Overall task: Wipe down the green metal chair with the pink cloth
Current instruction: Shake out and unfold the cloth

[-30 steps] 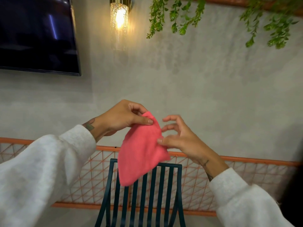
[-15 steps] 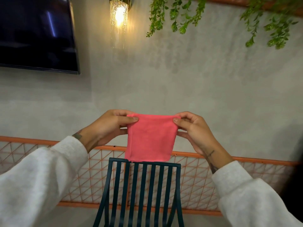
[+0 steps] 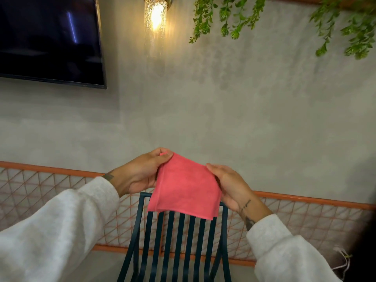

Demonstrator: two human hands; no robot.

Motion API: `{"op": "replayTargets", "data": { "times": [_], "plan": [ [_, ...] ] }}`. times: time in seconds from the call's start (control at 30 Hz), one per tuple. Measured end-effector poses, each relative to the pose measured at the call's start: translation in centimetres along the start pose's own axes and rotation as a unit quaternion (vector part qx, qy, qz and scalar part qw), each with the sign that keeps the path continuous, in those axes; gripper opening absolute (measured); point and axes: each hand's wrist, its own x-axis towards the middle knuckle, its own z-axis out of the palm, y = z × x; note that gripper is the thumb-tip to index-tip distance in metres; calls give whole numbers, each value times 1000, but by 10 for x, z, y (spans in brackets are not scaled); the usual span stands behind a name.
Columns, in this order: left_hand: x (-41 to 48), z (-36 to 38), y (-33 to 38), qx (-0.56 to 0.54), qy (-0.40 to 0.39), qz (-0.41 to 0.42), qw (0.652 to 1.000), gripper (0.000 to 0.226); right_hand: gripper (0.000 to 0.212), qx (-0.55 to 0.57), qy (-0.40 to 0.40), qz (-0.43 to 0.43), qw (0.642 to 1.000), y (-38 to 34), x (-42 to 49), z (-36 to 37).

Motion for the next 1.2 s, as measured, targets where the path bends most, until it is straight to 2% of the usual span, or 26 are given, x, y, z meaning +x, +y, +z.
{"op": "replayTargets", "data": {
  "times": [0.1, 0.17, 0.23, 0.3, 0.37, 0.5, 0.53, 0.63, 0.73, 0.83, 0.9, 0.97, 1.03, 1.1, 1.2],
  "plan": [
    [3, -4, -21, -42, 42, -32, 998, 12, 39, 59, -121, 62, 989, 36, -7, -3],
    [2, -12, -36, -62, 57, -47, 995, 28, 74, 121, -114, 76, 983, 59, -3, -6],
    [-1, -20, -51, -79, 31, -56, 995, 50, 91, 171, -64, 88, 979, 74, 6, -8],
    [-5, -27, -63, -88, -16, -57, 994, 69, 94, 182, -49, 82, 979, 82, 12, -9],
    [-6, -30, -70, -51, -27, -51, 997, 85, 86, 180, -30, 73, 980, 82, 16, -11],
    [-3, -24, -72, 56, 19, -18, 998, 82, 56, 118, -44, 61, 990, 74, 13, -10],
    [-3, -23, -72, 90, 41, -6, 995, 80, 58, 105, -58, 61, 991, 70, 13, -9],
    [-4, -23, -73, 142, 92, 50, 984, 74, 90, 89, -90, 34, 991, 66, 10, -7],
    [-12, -21, -69, 143, 120, 164, 969, 68, 103, 69, -117, -59, 989, 60, 4, -11],
    [-21, -13, -60, 144, 132, 250, 948, 69, 94, 54, -134, -142, 979, 48, 0, -13],
    [-24, -10, -62, 149, 117, 255, 948, 73, 88, 58, -127, -164, 977, 50, -1, -16],
    [-25, -9, -66, 145, 94, 232, 957, 69, 85, 72, -117, -153, 979, 53, 1, -20],
    [-26, -10, -68, 130, 78, 182, 972, 52, 79, 86, -114, -132, 981, 56, 1, -28],
    [-26, -12, -71, 105, 65, 139, 983, 32, 61, 86, -119, -122, 982, 59, -1, -34],
    [-27, -15, -75, 115, 45, 129, 984, 17, 28, 72, -136, -110, 982, 64, -6, -38]
  ]
}}
